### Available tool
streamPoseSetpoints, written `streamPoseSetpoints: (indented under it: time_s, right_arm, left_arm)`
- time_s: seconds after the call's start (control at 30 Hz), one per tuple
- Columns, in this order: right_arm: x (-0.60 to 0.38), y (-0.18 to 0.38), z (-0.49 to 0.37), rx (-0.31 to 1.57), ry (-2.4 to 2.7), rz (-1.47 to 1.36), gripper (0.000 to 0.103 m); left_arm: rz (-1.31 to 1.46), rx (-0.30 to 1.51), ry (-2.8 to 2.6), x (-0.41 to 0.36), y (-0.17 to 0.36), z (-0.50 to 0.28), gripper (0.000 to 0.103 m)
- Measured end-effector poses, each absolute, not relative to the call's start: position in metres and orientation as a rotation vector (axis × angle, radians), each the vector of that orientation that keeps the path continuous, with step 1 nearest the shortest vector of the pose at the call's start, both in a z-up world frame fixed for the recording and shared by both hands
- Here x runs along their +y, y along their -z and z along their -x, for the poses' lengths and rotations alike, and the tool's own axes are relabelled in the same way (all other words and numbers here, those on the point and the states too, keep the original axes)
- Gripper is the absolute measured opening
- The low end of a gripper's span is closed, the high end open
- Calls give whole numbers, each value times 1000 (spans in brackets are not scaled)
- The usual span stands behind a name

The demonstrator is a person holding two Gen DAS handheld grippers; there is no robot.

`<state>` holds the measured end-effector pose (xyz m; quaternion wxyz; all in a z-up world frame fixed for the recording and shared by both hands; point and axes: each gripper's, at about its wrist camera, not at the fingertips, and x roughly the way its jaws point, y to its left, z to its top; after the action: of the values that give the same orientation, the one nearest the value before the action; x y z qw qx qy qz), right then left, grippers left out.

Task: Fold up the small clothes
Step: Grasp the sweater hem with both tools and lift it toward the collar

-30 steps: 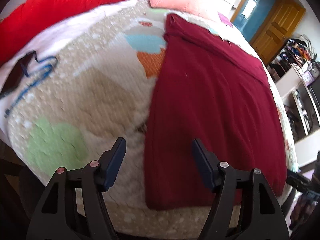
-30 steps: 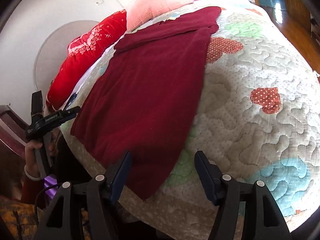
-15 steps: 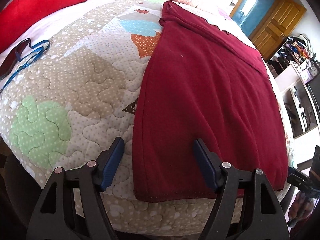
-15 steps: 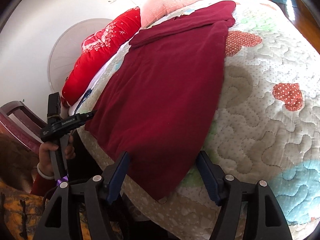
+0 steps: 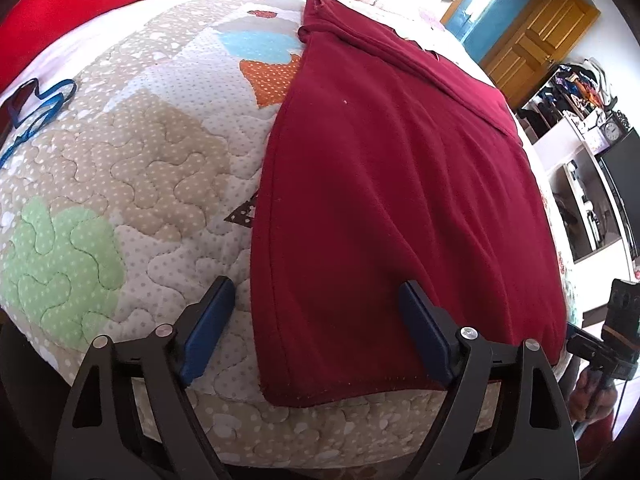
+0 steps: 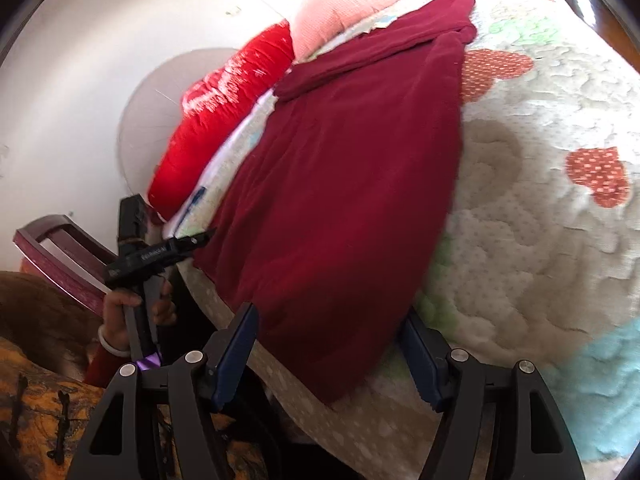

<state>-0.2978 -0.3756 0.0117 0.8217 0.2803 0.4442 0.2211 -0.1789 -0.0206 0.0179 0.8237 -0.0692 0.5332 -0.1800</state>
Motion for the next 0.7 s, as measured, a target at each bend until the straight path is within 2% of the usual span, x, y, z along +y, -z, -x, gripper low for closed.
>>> streamPoseSetpoints:
  time_s: [0.03,0.07,0.1,0.17,0.2,0.3,0.47,0.7]
  right_arm:
    - [-374,-11,297,933,-469,-602,68]
    - [-374,-10,297,903,-478,-629,64]
    - [-371,-9,296,889,-498,-651,51]
    - [-365,-4,291,906,-550,-681,36]
    - [-365,-4,289,907,-558,-691,29]
    - [-371,-13,280,858,-624,-769,20]
    - [-388,-64,244,687,-659,-748,18]
    - [-437,-117,150,505,-518,-665,16]
  left_arm:
    - [153,1129,381,-20,-18,180,78]
    - [157,1127,383,-19,-18,181,63]
    - [158,1123,376,-18,-19,183,53]
    - [183,1130,380,-13,-20,184,16]
    - [205,1139,387,-10,-20,184,9]
    - [223,1139,402,-7,-30,180,7]
    - [226,1032,466,-19,-72,154,6]
    - [185,838,509,-63,-132,59,6]
